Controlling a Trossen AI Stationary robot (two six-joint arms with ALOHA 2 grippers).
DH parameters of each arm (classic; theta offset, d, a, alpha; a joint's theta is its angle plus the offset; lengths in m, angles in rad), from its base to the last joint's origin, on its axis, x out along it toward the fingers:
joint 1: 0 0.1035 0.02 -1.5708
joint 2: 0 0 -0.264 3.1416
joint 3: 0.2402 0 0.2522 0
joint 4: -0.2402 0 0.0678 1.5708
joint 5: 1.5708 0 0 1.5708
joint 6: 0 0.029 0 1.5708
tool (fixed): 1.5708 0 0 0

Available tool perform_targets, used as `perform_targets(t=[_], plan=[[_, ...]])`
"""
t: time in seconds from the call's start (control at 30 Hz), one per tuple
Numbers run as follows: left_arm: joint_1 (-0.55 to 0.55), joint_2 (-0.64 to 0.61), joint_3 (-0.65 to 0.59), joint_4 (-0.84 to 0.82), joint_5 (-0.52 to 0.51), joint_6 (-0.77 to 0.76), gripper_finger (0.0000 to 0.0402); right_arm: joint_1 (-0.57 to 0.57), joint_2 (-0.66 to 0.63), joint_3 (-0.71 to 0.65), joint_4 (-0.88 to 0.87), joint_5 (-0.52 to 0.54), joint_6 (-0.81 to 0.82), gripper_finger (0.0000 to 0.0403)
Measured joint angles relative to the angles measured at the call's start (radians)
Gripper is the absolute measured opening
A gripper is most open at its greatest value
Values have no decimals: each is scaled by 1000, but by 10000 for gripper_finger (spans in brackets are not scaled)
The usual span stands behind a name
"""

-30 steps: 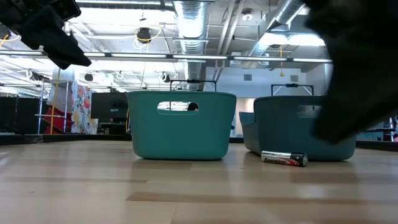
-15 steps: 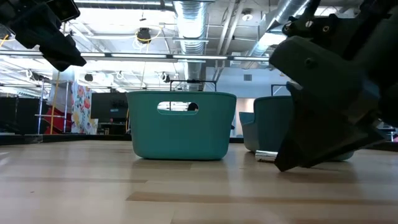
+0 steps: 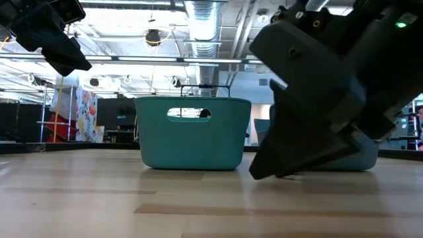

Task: Sort batteries
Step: Put the silver battery into the green bin

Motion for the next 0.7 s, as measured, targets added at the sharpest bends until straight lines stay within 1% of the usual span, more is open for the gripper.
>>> perform_targets(t=[0.27,0.37,0.43,0.6,0.7], plan=[[0,0,0,0,0,0,137,18,-2,0,-10,-3,145,198],[0,0,0,0,0,0,137,36,-13,1,-25,-42,202,198],[0,0,0,0,0,0,137,51,-26,2,-60,-78,243,197],[0,0,0,0,0,30,137,80,-43,3,-205,-97,369,188],[0,0,0,0,0,43,137,65,-38,4,-217,-96,375,181]])
